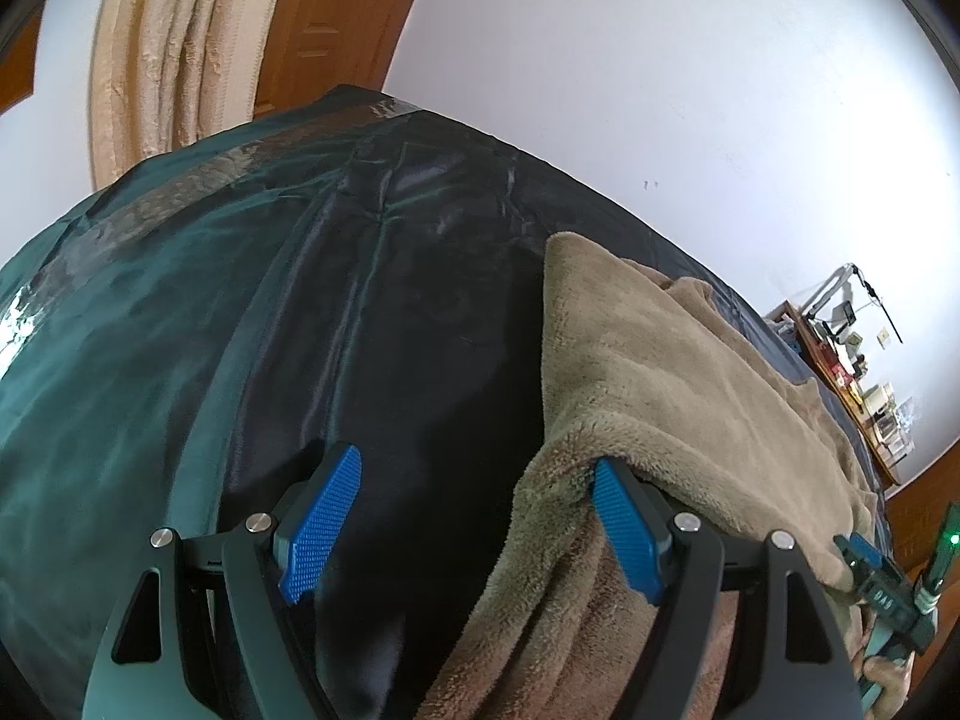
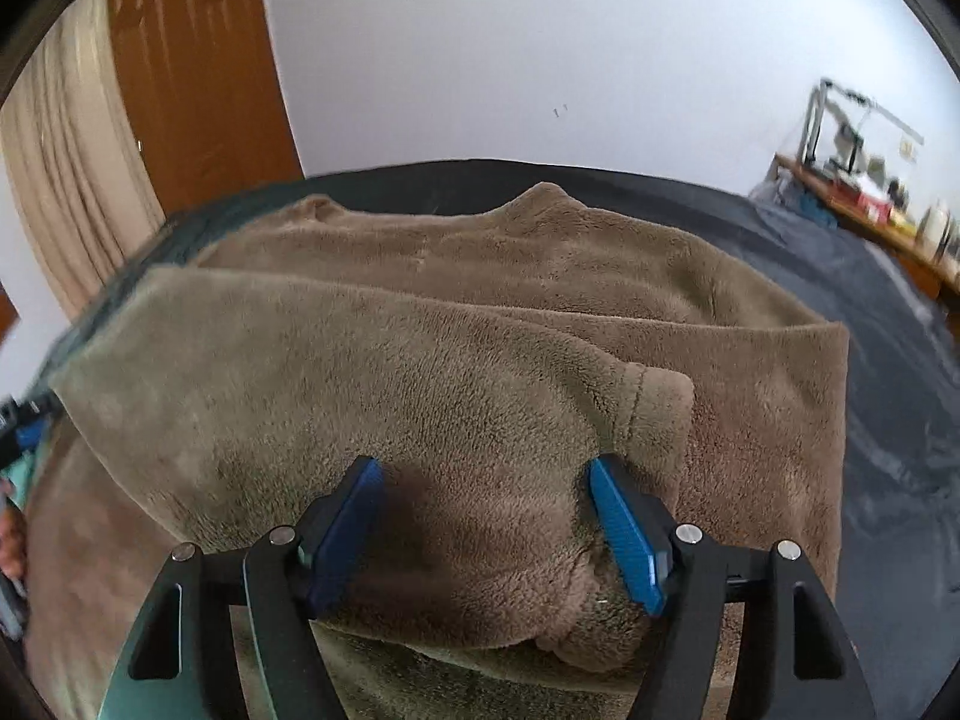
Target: Fold clothes
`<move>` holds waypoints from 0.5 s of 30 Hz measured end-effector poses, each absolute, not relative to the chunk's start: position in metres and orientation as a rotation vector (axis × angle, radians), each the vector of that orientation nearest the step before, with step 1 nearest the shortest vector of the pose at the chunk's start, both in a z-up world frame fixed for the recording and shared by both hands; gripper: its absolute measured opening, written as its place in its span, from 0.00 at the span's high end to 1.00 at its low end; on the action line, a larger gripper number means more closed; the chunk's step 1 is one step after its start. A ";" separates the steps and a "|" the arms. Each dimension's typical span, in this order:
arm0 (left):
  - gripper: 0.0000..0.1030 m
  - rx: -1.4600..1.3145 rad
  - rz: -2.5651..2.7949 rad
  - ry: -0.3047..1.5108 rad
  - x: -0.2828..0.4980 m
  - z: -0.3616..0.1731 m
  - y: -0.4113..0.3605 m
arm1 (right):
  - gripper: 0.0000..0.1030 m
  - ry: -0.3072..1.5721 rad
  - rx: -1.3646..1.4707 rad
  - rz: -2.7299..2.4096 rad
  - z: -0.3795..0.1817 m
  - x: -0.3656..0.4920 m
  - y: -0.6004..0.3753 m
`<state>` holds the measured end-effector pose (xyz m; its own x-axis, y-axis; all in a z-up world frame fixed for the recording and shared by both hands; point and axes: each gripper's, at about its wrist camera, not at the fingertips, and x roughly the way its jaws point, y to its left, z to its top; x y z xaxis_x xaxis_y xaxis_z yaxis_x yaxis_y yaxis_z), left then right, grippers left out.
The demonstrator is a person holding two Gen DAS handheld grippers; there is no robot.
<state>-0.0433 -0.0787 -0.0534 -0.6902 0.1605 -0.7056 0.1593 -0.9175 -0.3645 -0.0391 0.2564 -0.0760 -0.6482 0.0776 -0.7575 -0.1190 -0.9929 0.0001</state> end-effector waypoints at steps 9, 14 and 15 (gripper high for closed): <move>0.21 -1.258 2.821 -0.595 -0.038 -0.049 -0.079 | 0.28 -0.012 -1.264 2.732 -0.080 -0.046 0.250; 0.21 -1.222 2.937 -0.471 -0.020 -0.031 -0.084 | 0.27 -0.011 -1.264 2.734 -0.080 -0.046 0.251; 0.21 -1.207 2.943 -0.475 -0.017 -0.025 -0.085 | 0.27 -0.013 -1.263 2.734 -0.080 -0.045 0.251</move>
<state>-0.0174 -0.0851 -0.0250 -0.7160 0.0423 -0.6968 0.1788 -0.9537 -0.2417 -0.0451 0.2506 -0.0798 -0.6413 0.1210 -0.7577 -0.1136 -0.9916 -0.0622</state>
